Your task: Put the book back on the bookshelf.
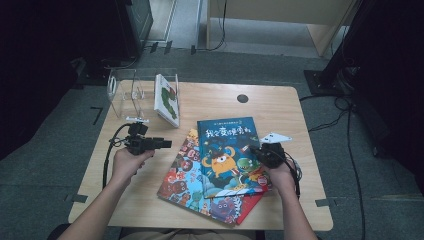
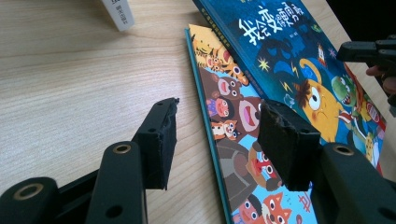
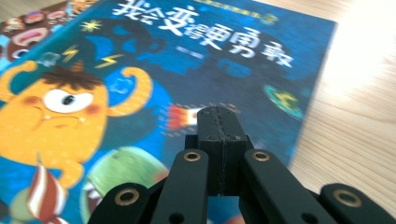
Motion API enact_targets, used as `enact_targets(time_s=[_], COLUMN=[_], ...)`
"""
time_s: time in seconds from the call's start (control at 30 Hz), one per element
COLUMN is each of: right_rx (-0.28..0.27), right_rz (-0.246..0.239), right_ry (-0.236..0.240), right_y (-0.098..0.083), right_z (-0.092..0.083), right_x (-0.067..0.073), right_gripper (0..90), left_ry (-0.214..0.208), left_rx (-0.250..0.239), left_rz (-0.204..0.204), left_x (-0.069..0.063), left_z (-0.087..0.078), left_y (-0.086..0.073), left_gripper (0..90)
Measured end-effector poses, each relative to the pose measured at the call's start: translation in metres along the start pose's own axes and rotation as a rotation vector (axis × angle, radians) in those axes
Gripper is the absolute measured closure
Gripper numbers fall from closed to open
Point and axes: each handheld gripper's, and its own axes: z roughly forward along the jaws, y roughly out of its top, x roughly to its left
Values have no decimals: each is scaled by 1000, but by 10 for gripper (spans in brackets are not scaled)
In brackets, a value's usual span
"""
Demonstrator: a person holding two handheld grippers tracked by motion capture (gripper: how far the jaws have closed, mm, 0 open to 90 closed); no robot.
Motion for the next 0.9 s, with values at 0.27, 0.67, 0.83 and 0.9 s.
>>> enact_targets(time_s=[0.27, 0.67, 0.83, 0.9], right_rx=[0, 22, 24, 23], right_rz=[56, 75, 74, 78], right_ry=[-74, -103, -101, -102], right_y=[-10, -16, -16, -15], right_z=[-11, -8, -7, -6], right_x=[-15, -22, -22, -23], right_gripper=[900, 900, 900, 900], left_ry=[-24, -78, -87, -59], left_rx=[18, 58, 38, 64], left_rz=[46, 7, 2, 25], left_x=[-3, -2, 1, -1], left_z=[5, 9, 7, 9], left_y=[-2, -2, -1, -3], left_gripper=[475, 483, 488, 493])
